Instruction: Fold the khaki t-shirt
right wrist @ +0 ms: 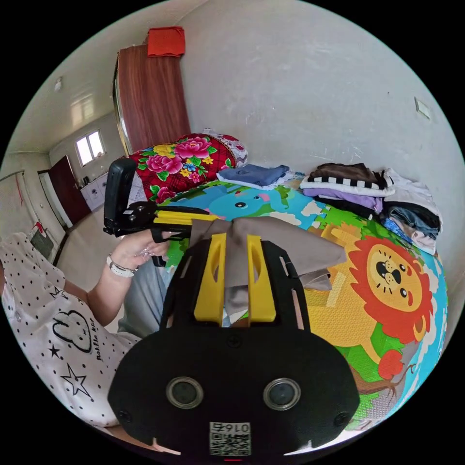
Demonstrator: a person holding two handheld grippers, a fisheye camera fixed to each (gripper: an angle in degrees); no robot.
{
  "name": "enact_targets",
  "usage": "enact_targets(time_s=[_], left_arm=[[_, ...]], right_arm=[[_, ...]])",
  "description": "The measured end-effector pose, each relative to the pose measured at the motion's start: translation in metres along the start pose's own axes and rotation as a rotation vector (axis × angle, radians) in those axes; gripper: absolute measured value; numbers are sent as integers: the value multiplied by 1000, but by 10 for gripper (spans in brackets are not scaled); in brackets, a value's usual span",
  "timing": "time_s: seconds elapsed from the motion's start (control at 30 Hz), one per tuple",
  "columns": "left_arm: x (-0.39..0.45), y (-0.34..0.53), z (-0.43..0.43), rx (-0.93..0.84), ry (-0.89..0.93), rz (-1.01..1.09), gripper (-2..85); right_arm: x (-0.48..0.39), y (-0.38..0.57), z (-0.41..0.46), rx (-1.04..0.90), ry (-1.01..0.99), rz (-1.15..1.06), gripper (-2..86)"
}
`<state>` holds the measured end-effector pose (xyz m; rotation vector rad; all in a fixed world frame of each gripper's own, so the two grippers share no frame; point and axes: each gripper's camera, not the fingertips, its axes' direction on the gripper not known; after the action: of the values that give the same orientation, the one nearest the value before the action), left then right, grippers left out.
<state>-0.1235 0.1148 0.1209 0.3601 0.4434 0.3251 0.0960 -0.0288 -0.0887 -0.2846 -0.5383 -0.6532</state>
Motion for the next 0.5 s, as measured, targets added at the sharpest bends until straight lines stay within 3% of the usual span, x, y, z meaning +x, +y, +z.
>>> enact_targets(time_s=[0.1, 0.2, 0.4, 0.5], left_arm=[[12, 6, -12, 11, 29, 42, -10], [13, 16, -26, 24, -8, 25, -10], [-17, 18, -79, 168, 143, -39, -10], [-26, 4, -105, 154, -72, -36, -9]], right_arm=[[0, 9, 9, -24, -47, 5, 81], [-5, 20, 16, -47, -24, -39, 24], [5, 22, -15, 140, -60, -17, -1], [7, 6, -30, 180, 150, -16, -3]])
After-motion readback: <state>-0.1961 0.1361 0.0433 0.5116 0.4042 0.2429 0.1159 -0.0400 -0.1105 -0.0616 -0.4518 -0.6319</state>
